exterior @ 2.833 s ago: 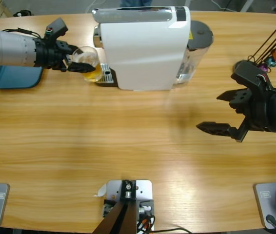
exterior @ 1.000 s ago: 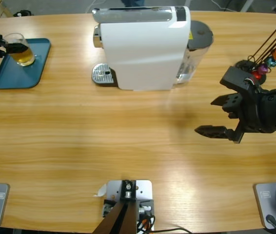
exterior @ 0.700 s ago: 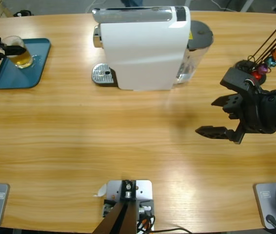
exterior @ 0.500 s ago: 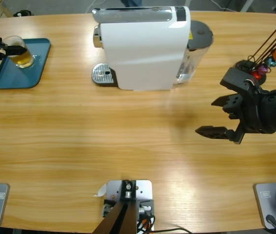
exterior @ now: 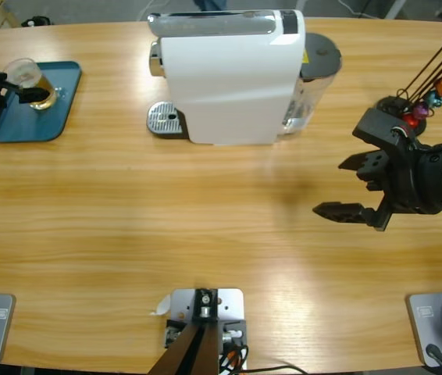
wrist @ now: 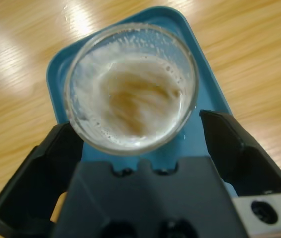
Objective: Pour coffee
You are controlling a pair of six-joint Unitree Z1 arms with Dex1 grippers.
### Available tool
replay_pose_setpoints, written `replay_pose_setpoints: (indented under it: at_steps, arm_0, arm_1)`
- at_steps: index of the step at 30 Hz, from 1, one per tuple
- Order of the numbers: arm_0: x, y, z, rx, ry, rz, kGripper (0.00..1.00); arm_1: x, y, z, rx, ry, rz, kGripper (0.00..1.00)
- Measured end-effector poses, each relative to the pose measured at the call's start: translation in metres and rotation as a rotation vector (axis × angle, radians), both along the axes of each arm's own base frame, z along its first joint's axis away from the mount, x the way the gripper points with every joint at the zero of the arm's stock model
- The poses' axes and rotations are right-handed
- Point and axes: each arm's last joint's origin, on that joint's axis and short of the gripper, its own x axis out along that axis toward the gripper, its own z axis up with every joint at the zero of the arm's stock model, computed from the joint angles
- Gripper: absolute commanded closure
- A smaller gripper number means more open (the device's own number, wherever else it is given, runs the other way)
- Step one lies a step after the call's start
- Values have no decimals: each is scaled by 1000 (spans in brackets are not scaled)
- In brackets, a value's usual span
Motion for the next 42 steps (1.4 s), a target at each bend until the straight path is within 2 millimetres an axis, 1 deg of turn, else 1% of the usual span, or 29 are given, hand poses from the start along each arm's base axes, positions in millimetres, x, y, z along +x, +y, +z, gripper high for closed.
replay_pose_setpoints:
  at_steps: [2,4,6,8,11,15,17,19,21,24,26,28,30,34,37,40,42]
  arm_0:
    - [-4,0,3,0,-5,0,13]
    - [-13,-1,12,1,-22,-1,13]
    - [-27,-5,29,1,-34,-8,13]
    - [-47,-12,47,7,-21,-16,13]
    - [-75,-29,68,12,55,-88,13]
    - [-105,-62,99,9,63,-262,13]
    - [-116,-77,115,-51,48,-358,13]
    - [-130,-93,131,-149,30,-457,13]
    - [-143,-100,142,-222,31,-501,13]
    - [-160,-99,159,-272,31,-510,13]
    - [-171,-95,164,-276,36,-510,13]
    - [-178,-91,165,-270,57,-511,13]
    - [-186,-89,166,-261,77,-523,13]
    - [-199,-95,168,-247,131,-621,13]
    - [-205,-95,167,-236,163,-670,13]
    - [-214,-91,168,-240,150,-689,13]
    - [-220,-87,163,-239,153,-690,13]
  arm_1:
    - [0,0,0,0,0,0,95]
    - [0,0,0,1,-1,0,83]
    - [-1,-1,1,2,-8,-2,76]
    - [-1,-2,3,-1,-22,-9,65]
    - [-2,-7,10,-7,-78,-34,52]
    - [-10,-19,33,37,-180,-66,46]
    - [-15,-25,43,68,-218,-74,38]
    - [-21,-31,50,91,-250,-82,10]
    - [-29,-40,50,101,-272,-91,9]
    - [-46,-60,46,145,-314,-146,9]
    - [-56,-71,48,193,-344,-174,9]
    - [-60,-76,49,215,-355,-183,9]
    - [-60,-75,48,212,-351,-184,11]
    - [-50,-65,43,162,-309,-181,13]
    - [-47,-62,43,148,-299,-180,18]
    - [-47,-62,43,145,-304,-185,15]
    - [-47,-63,44,143,-309,-189,9]
